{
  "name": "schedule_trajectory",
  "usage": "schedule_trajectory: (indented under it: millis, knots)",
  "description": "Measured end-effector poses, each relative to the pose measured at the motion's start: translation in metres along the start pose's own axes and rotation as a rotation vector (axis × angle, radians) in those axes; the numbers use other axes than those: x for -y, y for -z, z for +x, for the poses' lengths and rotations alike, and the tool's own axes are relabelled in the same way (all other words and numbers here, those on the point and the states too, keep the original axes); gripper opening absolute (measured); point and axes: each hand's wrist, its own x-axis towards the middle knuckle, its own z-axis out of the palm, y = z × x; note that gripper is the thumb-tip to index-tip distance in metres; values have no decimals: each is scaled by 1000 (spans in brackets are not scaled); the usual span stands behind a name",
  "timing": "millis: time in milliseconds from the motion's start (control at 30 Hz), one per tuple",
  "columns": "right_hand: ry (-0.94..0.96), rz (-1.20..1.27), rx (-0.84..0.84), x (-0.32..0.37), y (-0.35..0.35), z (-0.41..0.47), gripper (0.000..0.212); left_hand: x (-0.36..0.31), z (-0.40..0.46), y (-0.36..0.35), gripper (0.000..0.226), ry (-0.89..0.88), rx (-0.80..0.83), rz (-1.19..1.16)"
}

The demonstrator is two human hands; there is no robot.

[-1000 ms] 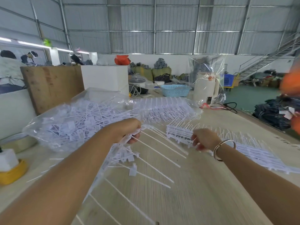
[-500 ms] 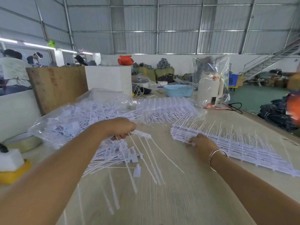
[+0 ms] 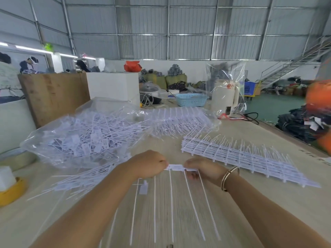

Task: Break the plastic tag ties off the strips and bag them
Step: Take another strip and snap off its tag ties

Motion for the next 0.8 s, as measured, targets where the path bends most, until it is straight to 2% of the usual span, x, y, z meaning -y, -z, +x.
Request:
schedule_trajectory:
  millis: [67,133,267,433,567,800]
  knots:
    - [13,-39,26,0,3,-4,31,-5,2,-9,24,36,-15,17]
    - [16,-48,-16,-3,1,-6,31,-12,4,-22,26,45,-60,-28]
    - [61,-80,-111,-10,-7,-11,37,-24,6,-48,41,41,-267,-131]
    - [138,-37,-51,-7,-7,-20,29,-17,6,-66,44,13,-466,-199]
    - [123,-35,-47,-7,-10,-21,20,-12,6,-71,41,-6,-424,-295]
    - [96,-105,-6,2,-12,-19,24,-7,8,-74,45,-28,-385,-357]
